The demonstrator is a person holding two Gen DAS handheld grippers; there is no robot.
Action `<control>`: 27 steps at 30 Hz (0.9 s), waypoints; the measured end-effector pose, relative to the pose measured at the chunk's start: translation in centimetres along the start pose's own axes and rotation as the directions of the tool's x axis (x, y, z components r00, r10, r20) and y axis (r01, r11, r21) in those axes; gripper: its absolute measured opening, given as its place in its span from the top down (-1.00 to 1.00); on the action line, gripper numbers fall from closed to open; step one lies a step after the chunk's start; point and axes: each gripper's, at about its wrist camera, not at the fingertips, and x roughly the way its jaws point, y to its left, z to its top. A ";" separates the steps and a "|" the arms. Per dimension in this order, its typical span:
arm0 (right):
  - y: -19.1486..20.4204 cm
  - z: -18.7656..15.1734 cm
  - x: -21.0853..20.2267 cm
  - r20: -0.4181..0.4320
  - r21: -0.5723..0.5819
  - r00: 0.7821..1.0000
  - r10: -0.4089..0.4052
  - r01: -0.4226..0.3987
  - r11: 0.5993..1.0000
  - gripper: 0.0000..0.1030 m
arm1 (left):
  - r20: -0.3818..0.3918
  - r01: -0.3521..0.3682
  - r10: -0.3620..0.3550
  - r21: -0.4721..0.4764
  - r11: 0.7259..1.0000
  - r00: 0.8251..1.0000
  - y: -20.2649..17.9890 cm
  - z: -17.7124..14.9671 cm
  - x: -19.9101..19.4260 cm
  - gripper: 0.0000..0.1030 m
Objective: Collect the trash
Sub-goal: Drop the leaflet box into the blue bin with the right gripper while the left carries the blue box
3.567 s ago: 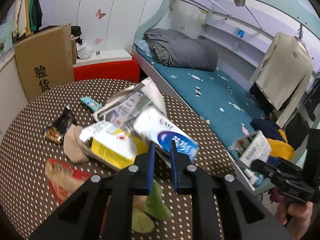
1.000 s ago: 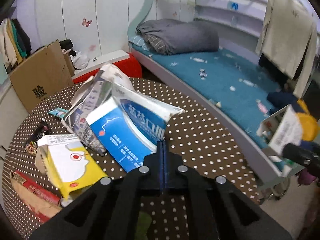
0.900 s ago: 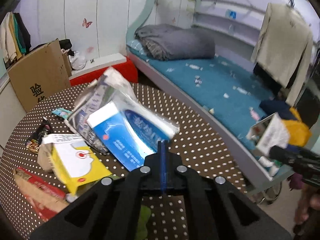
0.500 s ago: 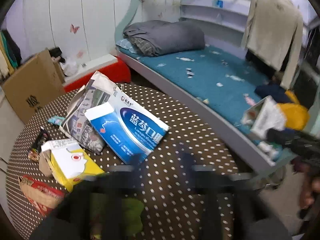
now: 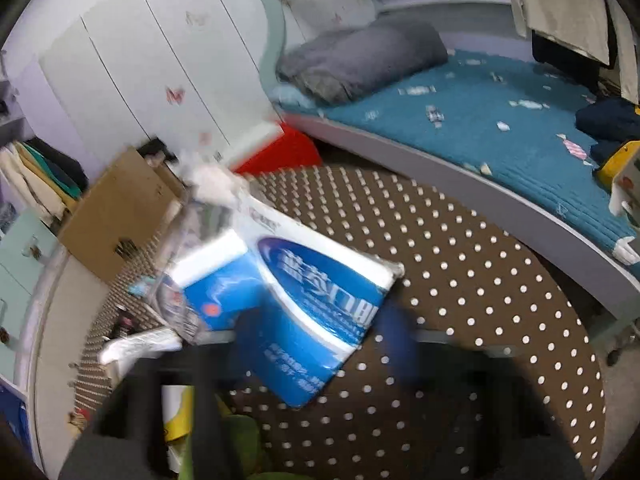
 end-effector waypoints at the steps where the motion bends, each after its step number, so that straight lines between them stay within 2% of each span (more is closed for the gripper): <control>1: 0.0 0.0 0.1 -0.001 0.001 1.000 0.001 -0.001 1.000 -0.15 | 0.002 0.015 -0.015 -0.021 1.000 1.000 0.3 0.3 0.0 0.74; 5: -0.1 0.0 0.1 0.002 0.006 1.000 0.000 0.000 1.000 -0.15 | 0.072 0.053 -0.048 -0.065 0.996 0.996 1.0 0.2 -1.8 0.93; 9: -0.6 0.2 -0.1 0.010 0.017 1.000 -0.006 0.006 1.000 -0.15 | 0.147 0.127 -0.110 -0.111 0.986 0.983 1.9 0.0 -4.3 0.94; 11: -0.9 0.2 -0.2 0.014 0.022 1.000 -0.009 0.009 1.000 -0.15 | 0.173 0.196 -0.171 -0.140 0.971 0.970 2.3 0.1 -5.4 0.94; 14: -1.3 0.4 -0.4 0.021 0.028 1.000 -0.013 0.012 1.000 -0.15 | 0.205 0.301 -0.263 -0.184 0.936 0.943 2.8 0.5 -6.9 0.94; 18: -2.4 0.5 -0.3 0.023 0.039 0.999 -0.041 0.040 0.998 -0.15 | 0.225 0.423 -0.379 -0.205 0.883 0.898 2.4 1.5 -8.2 0.94; 20: -3.3 0.5 0.3 0.014 0.048 0.998 -0.058 0.057 0.997 -0.16 | 0.225 0.495 -0.450 -0.219 0.841 0.864 1.6 2.1 -8.5 0.94; 24: -6.9 0.6 3.8 -0.058 0.112 0.993 -0.104 0.110 0.988 -0.16 | 0.216 0.582 -0.542 -0.234 0.779 0.812 -0.6 2.9 -8.4 0.94; 27: -9.6 0.1 6.8 -0.113 0.157 0.986 -0.124 0.141 0.978 -0.17 | 0.209 0.602 -0.565 -0.221 0.768 0.798 -2.3 3.5 -8.3 0.94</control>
